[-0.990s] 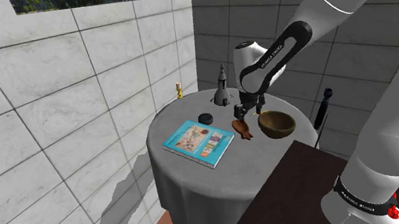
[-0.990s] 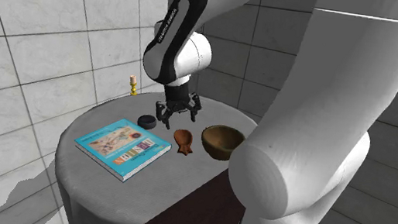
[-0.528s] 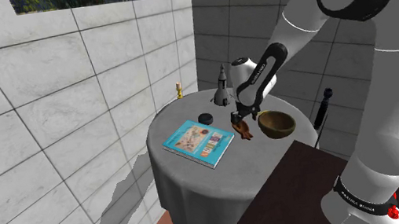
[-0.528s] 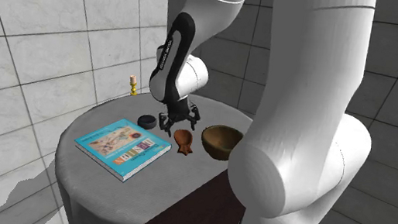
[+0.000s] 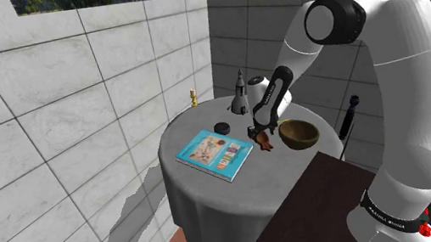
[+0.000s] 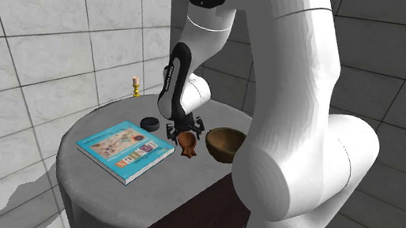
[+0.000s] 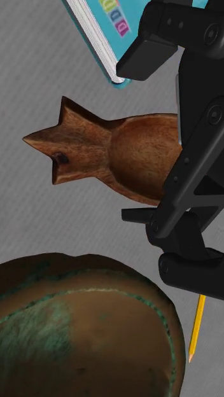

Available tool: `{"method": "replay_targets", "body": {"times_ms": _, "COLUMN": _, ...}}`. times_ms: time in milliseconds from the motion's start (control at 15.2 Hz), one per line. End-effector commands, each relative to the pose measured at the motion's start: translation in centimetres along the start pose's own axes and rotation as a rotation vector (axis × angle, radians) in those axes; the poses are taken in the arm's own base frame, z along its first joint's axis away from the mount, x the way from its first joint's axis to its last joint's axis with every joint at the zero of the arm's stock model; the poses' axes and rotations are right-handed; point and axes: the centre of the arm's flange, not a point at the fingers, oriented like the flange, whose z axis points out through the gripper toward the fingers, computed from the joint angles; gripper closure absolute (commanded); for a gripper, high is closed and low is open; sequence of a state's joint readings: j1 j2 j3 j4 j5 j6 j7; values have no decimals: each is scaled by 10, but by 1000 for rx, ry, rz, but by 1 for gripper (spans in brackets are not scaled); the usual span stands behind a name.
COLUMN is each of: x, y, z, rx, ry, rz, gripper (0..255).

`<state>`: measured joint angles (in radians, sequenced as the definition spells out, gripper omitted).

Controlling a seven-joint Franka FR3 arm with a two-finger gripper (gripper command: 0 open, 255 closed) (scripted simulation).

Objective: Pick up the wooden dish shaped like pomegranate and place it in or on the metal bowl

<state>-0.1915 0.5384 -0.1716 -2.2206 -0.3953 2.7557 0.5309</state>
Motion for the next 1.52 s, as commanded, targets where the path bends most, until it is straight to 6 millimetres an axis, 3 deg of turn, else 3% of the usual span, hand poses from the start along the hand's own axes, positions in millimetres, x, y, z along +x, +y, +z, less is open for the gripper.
{"method": "replay_targets", "body": {"times_ms": 0, "x": 2, "y": 1, "z": 11, "rx": -1, "ry": 2, "rz": 3, "gripper": 0}}
{"method": "replay_targets", "body": {"times_ms": 330, "x": 2, "y": 1, "z": 40, "rx": -1, "ry": 2, "rz": 3, "gripper": 0}}
{"method": "replay_targets", "body": {"times_ms": 858, "x": 2, "y": 1, "z": 40, "rx": -1, "ry": 2, "rz": 3, "gripper": 0}}
{"method": "replay_targets", "body": {"times_ms": 924, "x": 2, "y": 1, "z": 40, "rx": -1, "ry": 2, "rz": 3, "gripper": 255}}
{"method": "replay_targets", "body": {"times_ms": 1452, "x": 2, "y": 0, "z": 40, "rx": -1, "ry": 2, "rz": 3, "gripper": 255}}
